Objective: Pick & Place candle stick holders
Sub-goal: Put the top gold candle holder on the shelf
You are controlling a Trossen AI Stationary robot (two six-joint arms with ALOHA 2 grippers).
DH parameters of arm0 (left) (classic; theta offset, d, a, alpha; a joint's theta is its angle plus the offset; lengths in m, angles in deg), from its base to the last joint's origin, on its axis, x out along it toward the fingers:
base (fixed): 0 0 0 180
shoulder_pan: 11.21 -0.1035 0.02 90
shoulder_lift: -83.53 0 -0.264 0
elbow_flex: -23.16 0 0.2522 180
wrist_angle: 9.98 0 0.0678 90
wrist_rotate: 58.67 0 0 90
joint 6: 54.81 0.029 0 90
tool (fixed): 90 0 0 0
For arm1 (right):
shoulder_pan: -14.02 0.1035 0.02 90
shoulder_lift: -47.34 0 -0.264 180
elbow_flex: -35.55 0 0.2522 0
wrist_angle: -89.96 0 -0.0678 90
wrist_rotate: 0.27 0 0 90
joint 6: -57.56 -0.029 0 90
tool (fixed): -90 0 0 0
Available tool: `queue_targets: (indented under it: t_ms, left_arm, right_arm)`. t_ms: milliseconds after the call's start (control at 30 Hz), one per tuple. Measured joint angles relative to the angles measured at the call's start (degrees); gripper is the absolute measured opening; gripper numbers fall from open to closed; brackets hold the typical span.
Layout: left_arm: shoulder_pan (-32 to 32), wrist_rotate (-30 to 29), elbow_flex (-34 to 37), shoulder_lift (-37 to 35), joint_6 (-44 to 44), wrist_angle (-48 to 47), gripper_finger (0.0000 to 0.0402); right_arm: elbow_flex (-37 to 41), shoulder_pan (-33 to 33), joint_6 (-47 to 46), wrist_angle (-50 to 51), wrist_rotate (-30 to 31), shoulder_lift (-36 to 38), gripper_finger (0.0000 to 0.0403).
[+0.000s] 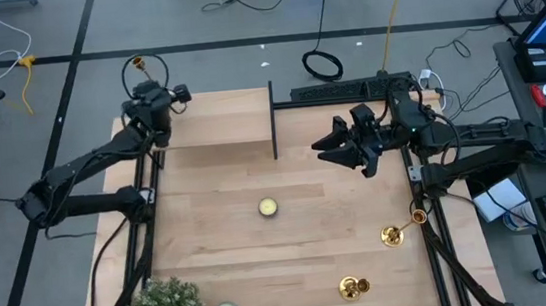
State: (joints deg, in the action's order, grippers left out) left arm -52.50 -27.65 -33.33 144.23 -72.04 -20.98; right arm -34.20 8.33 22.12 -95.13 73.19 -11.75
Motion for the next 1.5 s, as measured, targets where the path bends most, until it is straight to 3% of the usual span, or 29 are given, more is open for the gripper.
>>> queue_targets:
  t_ms: [167,400,567,933,1333,1500]
  left_arm:
    - [5.0,-10.8,-5.3,4.0,-7.4,-9.0,0.0016]
    - [6.6,-13.8,-13.1,14.4,-7.1,-9.7,0.0016]
    - [6.2,-15.4,-17.2,19.2,-18.0,-15.9,0.0016]
    - [3.5,-14.0,-17.5,20.8,-50.2,-43.6,0.0016]
    - [3.3,-18.6,-17.5,20.8,-40.9,-34.2,0.0016]
    - [1.1,-17.3,-17.5,21.0,-38.1,-32.6,0.0016]
  right_arm:
    - [0.0,0.0,0.0,0.5,-0.1,0.0,0.0178]
    - [0.0,-0.8,-1.9,1.7,-3.4,0.0,0.0178]
    - [0.0,-2.4,-5.2,2.1,-6.7,0.1,0.0178]
    - [0.0,-3.5,-5.7,2.1,-10.8,0.6,0.0178]
    - [0.0,-3.5,-5.4,2.0,-10.7,0.6,0.0178]
    - [0.0,-3.5,-5.9,2.1,-10.8,0.6,0.0178]
